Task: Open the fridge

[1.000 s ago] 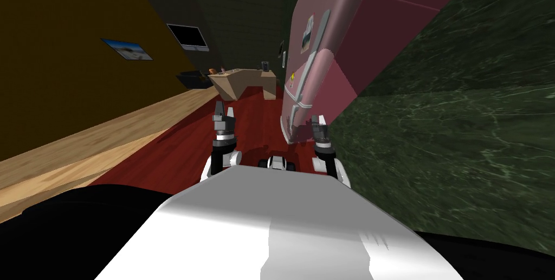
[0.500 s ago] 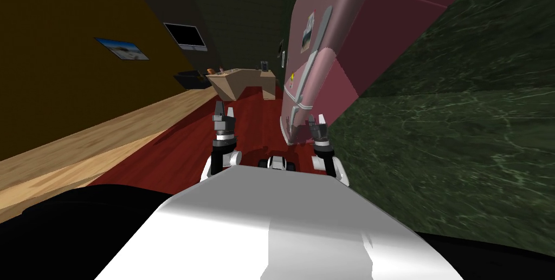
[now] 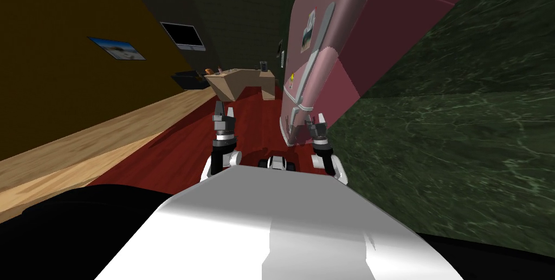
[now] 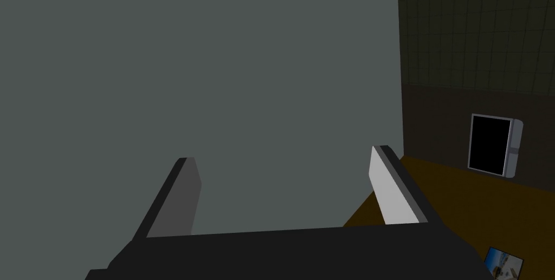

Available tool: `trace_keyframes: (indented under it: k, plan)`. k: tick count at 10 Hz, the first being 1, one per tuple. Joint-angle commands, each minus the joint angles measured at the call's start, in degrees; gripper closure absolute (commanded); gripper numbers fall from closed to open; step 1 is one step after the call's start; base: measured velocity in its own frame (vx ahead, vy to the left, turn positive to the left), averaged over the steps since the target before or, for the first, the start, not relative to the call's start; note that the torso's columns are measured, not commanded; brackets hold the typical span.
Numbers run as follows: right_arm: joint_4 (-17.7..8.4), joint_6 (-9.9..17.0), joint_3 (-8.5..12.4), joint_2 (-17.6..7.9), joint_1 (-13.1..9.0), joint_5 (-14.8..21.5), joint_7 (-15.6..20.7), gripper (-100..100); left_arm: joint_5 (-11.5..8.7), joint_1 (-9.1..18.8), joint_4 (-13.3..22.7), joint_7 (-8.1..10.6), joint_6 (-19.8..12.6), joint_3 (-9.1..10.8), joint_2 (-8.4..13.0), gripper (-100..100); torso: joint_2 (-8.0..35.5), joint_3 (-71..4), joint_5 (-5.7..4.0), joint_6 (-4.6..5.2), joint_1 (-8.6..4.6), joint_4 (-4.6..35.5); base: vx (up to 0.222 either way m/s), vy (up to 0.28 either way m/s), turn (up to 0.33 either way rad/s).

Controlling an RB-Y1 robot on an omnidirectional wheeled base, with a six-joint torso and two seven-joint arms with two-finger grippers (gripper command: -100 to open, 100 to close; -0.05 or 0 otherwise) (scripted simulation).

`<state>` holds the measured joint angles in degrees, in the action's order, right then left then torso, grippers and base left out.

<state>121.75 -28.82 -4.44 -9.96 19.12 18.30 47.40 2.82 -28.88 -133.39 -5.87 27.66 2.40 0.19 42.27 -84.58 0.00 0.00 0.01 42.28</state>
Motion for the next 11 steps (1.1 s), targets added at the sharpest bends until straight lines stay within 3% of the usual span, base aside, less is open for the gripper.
trace_keyframes:
  k: [1,8,11]
  plan:
    - [-0.9,0.7,-0.1,0.0,-1.0,1.2,3.9,-100,0.0,0.0,0.0,0.00,0.0,0.00,0.0,0,0.1,0.1,0.00,0.00,0.00,0.0,0.043,0.002,-0.031]
    - [-2.5,2.1,-0.1,-0.1,-2.9,3.2,13.7,-100,0.0,0.0,0.0,0.00,0.0,0.00,0.0,0,0.1,0.0,-0.01,0.01,-0.04,0.0,0.058,0.009,-0.013]
    - [-4.4,3.6,-0.1,-0.2,-4.8,5.2,19.0,-100,0.0,0.0,0.0,0.00,0.0,0.00,0.0,0,0.0,0.0,0.00,0.00,0.00,0.0,0.069,0.011,-0.024]
